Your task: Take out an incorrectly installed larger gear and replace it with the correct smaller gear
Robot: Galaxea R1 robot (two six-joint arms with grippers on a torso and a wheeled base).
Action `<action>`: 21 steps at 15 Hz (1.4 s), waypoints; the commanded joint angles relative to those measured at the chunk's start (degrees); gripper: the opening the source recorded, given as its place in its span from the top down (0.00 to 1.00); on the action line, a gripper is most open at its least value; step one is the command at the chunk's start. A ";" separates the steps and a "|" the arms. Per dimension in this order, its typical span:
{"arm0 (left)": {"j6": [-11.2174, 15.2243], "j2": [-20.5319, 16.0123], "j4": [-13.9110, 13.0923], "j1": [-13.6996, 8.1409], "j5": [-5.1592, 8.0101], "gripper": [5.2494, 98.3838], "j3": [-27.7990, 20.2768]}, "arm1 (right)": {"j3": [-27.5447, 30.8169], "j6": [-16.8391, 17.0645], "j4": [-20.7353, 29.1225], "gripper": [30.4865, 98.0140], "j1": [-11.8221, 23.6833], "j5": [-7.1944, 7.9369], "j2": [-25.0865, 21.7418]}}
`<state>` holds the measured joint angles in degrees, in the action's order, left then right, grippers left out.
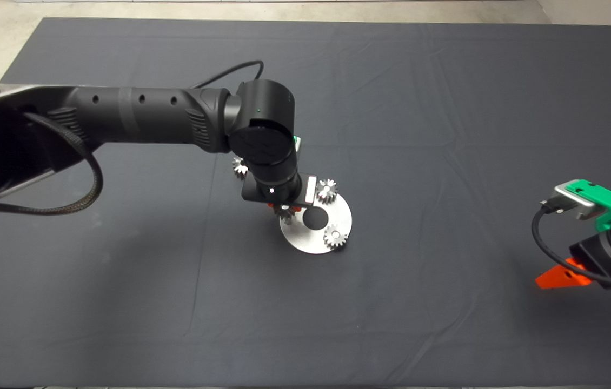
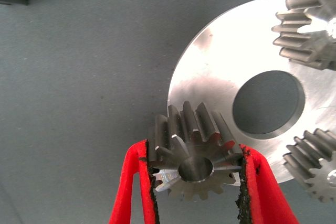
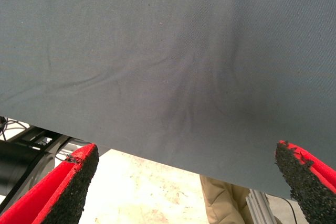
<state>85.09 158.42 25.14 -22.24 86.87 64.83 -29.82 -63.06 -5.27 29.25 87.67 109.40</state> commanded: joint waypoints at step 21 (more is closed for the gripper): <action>1.18 0.23 0.44 -1.50 1.81 0.82 -3.06 | -0.14 -0.31 1.14 0.14 5.60 2.94 0.87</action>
<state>86.43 159.48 25.11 -22.24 87.39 61.90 -30.43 -63.09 -5.25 33.84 87.70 109.98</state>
